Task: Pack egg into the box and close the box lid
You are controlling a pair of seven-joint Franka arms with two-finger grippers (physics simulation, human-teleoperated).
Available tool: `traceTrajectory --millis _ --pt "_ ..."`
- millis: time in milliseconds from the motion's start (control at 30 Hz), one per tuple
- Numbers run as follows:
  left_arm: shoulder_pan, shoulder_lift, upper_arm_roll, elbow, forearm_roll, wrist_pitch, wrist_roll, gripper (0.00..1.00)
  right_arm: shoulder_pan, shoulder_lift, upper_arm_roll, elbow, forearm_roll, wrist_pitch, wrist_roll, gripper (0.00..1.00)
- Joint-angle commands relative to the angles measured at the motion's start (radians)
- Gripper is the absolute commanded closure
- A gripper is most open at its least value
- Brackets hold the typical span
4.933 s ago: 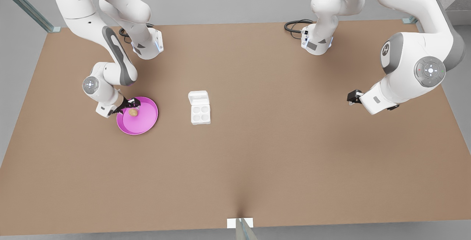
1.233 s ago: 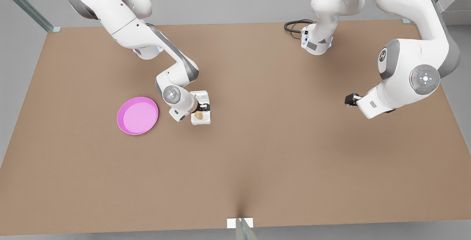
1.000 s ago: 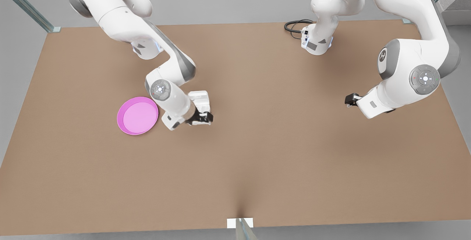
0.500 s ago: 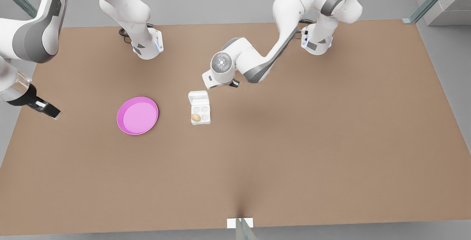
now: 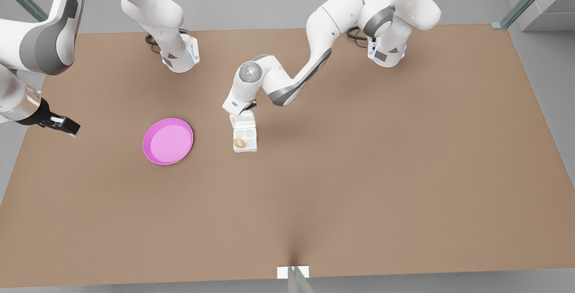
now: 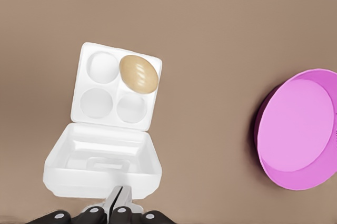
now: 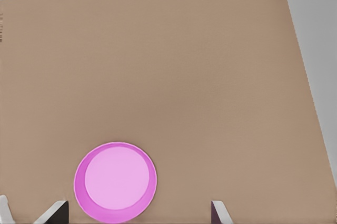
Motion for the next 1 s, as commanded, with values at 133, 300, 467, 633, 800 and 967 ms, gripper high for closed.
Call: traceTrajectory --millis 133,300,467,633,800,967 --pt "-0.028 0.003 -0.001 -0.002 -0.005 0.048 -0.516 0.79 0.009 0.001 0.002 0.001 -0.030 -0.016 -0.108 0.00" --pt "-0.066 0.000 -0.004 -0.019 0.001 -0.016 -0.468 0.79 0.010 0.001 0.004 0.001 -0.030 -0.018 -0.108 0.00" --pt "-0.069 0.011 -0.004 -0.033 -0.007 -0.041 -0.398 0.79 0.012 0.001 0.004 0.001 -0.030 -0.016 -0.108 0.00" --pt "-0.058 0.033 -0.004 -0.043 -0.004 -0.035 -0.365 0.79 0.010 0.001 0.004 0.003 -0.030 -0.016 -0.108 0.00" --pt "-0.038 0.033 0.002 -0.043 0.001 -0.036 -0.353 0.79 0.010 0.002 0.004 0.003 -0.030 -0.016 -0.106 0.00" --pt "-0.015 0.031 0.003 -0.040 0.001 -0.036 -0.338 0.79 0.010 0.002 0.005 0.003 -0.028 -0.016 -0.106 0.00"
